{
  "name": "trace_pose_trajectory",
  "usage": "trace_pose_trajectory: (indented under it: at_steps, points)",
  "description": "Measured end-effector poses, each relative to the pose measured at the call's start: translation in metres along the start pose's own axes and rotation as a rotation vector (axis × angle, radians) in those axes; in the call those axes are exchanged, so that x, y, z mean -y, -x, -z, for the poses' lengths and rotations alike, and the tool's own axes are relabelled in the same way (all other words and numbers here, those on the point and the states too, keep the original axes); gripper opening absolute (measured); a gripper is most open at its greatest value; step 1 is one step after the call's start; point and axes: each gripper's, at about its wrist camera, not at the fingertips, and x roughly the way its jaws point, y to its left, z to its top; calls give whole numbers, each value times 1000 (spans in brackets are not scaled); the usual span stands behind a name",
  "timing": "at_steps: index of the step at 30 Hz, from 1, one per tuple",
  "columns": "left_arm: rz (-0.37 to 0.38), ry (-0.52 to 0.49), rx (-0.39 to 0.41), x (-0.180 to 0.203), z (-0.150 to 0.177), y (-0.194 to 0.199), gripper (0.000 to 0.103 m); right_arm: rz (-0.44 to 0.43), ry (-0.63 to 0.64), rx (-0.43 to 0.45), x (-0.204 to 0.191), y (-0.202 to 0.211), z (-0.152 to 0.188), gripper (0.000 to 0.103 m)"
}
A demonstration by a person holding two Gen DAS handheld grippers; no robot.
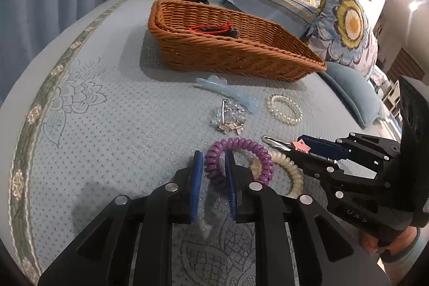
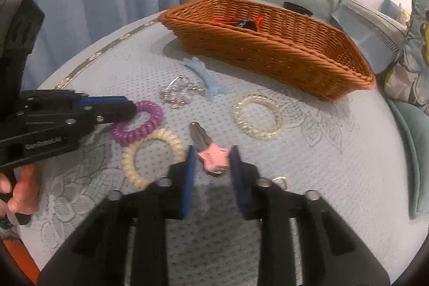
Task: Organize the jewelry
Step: 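Carry the purple hair tie and pink-star keychain into the basket and release both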
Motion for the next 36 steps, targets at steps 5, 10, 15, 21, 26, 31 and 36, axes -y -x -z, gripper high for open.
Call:
trace_pose_trajectory:
  at_steps: [5, 10, 15, 21, 26, 31, 36]
  points:
    - [-41, -68, -3, 13, 4, 0, 24, 3, -53, 30, 4, 6, 5, 21]
    - [-86, -107, 12, 20, 6, 0, 9, 14, -101, 89, 10, 20, 11, 21]
    - [-88, -127, 55, 24, 8, 8, 9, 15, -129, 122, 14, 29, 14, 21]
    - [-74, -99, 115, 19, 7, 22, 9, 13, -140, 188, 16, 41, 15, 21]
    - [-50, -85, 232, 20, -10, 51, 8, 7, -142, 230, 20, 52, 10, 21]
    - [-34, -96, 332, 28, -34, 73, 9, 43, -118, 283, 25, 65, -10, 21]
    - [-47, -120, 393, 39, -67, 72, 9, 85, -102, 325, 37, 71, -46, 21]
